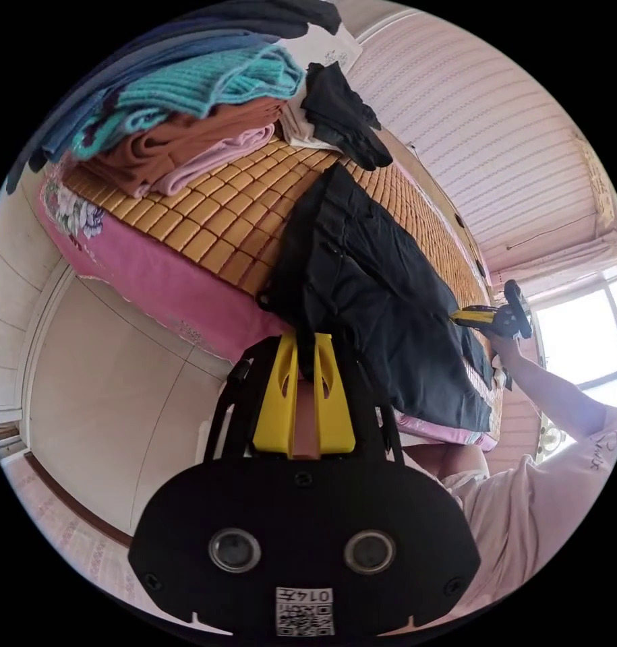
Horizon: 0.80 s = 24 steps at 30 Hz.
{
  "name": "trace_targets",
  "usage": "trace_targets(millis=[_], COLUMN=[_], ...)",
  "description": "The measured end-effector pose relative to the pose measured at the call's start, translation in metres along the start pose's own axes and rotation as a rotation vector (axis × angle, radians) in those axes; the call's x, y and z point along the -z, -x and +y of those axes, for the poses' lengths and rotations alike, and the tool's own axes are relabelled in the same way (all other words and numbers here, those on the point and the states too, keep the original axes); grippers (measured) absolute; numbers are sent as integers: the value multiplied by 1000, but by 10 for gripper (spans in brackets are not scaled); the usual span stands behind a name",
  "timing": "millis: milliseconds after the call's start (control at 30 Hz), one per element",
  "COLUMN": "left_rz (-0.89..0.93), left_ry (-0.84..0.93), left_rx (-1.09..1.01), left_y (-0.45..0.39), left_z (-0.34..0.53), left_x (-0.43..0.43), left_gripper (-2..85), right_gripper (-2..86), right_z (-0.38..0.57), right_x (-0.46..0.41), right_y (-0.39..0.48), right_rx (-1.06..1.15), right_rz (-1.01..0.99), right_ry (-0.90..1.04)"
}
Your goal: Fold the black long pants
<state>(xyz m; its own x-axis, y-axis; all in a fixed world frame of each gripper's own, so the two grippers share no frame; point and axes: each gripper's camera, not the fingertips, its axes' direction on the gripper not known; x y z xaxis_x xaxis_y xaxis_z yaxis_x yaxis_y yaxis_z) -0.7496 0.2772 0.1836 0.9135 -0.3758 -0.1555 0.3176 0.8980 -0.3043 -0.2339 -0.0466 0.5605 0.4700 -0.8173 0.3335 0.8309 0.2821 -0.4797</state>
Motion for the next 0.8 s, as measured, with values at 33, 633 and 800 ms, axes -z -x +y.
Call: trace_targets(millis=[33,633,800], left_rz=[15,-4,-75], left_ry=[-27,-179,-178], left_rx=[-11,282,322], left_y=[-1,70,70], left_z=[-4,1,7], left_x=[9,20,25], left_gripper=[37,45,7], right_gripper=[-6,4,52], right_z=[3,350,531], right_x=[-1,-11,-73], right_y=[-5,-75,-60], right_rx=[-29,-724,-1140], right_rz=[-39,-380,-498], right_ry=[-2,-378,-260])
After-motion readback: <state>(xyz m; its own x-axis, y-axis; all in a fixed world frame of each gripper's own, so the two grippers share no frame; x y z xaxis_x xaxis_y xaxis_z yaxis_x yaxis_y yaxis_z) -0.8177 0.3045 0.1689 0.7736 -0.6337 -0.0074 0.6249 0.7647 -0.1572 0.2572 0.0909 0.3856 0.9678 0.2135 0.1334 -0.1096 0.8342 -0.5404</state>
